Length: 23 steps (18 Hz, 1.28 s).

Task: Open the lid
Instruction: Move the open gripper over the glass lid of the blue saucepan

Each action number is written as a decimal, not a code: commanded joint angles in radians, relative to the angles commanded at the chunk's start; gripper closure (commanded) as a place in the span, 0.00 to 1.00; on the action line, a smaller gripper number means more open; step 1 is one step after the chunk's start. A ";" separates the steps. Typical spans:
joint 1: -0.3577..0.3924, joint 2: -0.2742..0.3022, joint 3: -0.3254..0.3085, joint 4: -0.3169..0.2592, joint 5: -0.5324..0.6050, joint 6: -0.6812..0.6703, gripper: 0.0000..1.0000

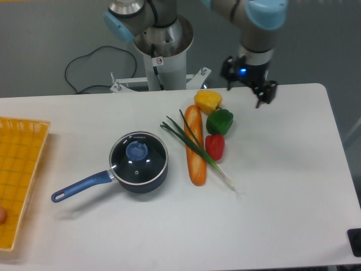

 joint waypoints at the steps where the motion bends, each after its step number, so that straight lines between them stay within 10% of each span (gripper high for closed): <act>1: -0.022 -0.003 0.000 0.000 0.002 -0.034 0.00; 15: -0.286 -0.083 0.005 0.061 -0.003 -0.358 0.00; 23: -0.313 -0.110 -0.003 0.109 -0.038 -0.481 0.00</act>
